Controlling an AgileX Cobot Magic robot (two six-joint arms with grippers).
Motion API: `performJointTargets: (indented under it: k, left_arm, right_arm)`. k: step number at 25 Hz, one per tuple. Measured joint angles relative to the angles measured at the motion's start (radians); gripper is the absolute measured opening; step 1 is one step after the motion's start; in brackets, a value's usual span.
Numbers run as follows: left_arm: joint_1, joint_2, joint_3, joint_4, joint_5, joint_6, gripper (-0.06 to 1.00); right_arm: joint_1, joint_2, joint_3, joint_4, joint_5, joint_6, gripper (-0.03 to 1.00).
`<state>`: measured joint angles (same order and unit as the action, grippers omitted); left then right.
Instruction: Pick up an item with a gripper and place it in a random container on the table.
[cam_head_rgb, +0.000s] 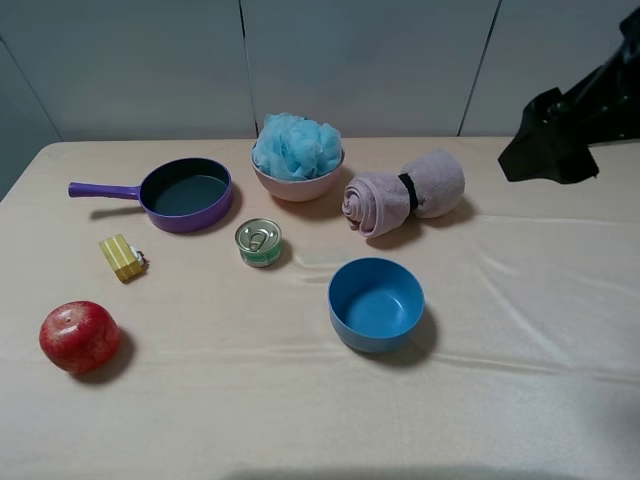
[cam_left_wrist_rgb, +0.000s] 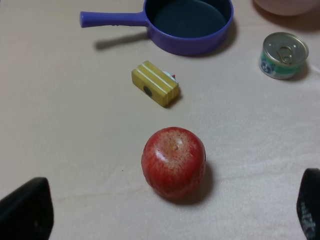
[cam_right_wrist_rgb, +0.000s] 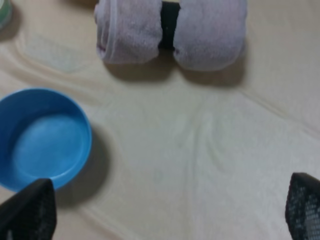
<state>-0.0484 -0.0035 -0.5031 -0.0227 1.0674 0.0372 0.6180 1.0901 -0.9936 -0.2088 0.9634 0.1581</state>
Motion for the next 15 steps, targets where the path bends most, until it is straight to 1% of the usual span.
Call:
performJointTargets:
  k: [6, 13, 15]
  left_arm:
    - [0.000, 0.000, 0.000, 0.000, 0.000, 0.000, 0.99]
    - [0.000, 0.000, 0.000, 0.000, 0.000, 0.000, 0.99]
    - [0.000, 0.000, 0.000, 0.000, 0.000, 0.000, 0.99]
  right_arm:
    - [0.000, -0.151, 0.119, -0.023, -0.027, 0.040, 0.69]
    - [0.000, -0.320, 0.227, -0.102, -0.030, 0.107, 0.69]
    - [-0.012, -0.373, 0.256, -0.125, -0.030, 0.129, 0.69]
